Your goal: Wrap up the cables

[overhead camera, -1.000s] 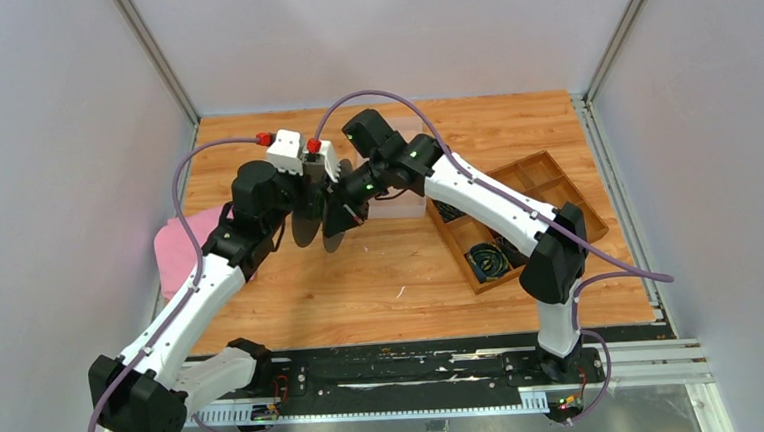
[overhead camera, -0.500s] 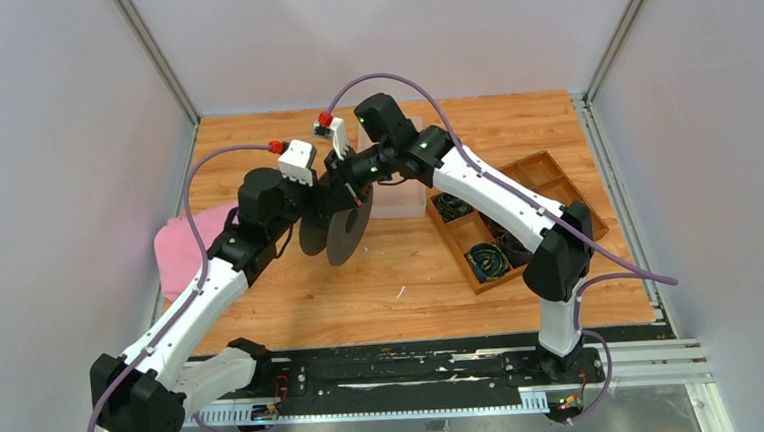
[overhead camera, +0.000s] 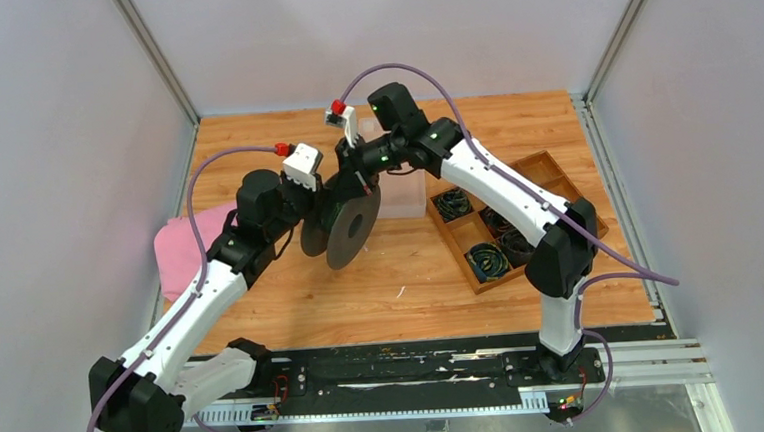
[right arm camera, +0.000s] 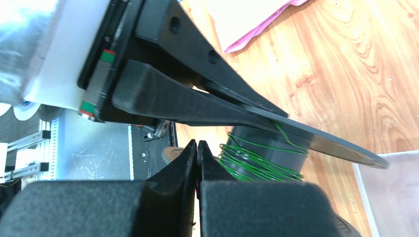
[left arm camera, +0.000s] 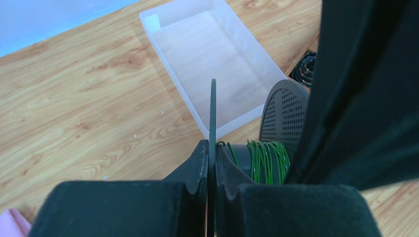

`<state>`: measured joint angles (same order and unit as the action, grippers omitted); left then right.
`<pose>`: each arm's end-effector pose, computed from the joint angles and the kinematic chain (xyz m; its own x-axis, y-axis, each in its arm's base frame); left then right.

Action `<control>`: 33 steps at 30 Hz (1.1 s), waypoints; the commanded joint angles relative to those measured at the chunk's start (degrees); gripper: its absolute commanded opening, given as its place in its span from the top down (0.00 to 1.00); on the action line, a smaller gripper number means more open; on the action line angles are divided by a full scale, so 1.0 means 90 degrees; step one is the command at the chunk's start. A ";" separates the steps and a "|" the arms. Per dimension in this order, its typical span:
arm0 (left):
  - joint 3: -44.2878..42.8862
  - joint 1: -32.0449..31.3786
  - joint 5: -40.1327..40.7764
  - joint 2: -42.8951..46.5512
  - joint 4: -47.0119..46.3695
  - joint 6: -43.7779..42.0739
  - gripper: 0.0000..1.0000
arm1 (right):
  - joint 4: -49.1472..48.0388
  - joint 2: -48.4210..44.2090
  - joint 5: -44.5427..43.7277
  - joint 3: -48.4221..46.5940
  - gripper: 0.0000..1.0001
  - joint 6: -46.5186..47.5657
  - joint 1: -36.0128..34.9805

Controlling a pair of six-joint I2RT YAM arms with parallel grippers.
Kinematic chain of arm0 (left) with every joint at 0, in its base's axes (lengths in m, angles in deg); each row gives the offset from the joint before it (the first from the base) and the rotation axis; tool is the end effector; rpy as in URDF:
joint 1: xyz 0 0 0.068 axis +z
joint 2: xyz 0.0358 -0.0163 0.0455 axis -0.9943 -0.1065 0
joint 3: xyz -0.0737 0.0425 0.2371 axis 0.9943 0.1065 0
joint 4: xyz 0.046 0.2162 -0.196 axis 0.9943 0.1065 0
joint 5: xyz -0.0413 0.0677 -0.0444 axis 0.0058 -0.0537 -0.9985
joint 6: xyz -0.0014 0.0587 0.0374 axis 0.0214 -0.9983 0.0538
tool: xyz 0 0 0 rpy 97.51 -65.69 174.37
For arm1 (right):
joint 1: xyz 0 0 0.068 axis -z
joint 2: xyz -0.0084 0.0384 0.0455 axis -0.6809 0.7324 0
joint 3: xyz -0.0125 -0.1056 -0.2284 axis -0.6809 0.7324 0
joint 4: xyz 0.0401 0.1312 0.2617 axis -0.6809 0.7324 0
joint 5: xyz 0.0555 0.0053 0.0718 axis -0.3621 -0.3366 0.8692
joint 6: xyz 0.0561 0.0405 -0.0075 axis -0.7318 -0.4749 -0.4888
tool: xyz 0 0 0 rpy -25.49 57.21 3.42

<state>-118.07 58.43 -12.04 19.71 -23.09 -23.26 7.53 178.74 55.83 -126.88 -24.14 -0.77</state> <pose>0.2726 -0.1375 0.2878 -0.2549 0.1098 -0.9607 0.5319 0.8456 -0.0445 0.3133 0.3565 0.3561 -0.4190 -0.3387 -0.8424 -0.9045 0.0742 0.4201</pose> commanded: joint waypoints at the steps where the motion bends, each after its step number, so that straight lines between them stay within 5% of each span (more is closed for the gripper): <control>1: 0.0100 -0.0039 -0.0343 0.0149 -0.0188 -0.0128 1.00 | -0.0345 -0.0388 0.0492 0.0105 0.99 0.0362 0.0368; 25: -0.0095 0.0036 -0.0919 0.0189 -0.0121 0.0067 1.00 | -0.0574 0.0073 0.1056 0.0945 0.99 0.1011 0.1264; 33: -0.0173 0.0087 -0.0050 0.0146 0.0027 0.0160 1.00 | -0.0846 -0.0271 0.0962 0.1395 0.99 0.0930 0.1483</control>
<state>-117.88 58.63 -16.76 20.16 -20.91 -23.26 2.46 178.17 64.03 -116.43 -15.98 10.62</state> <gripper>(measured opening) 0.071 0.009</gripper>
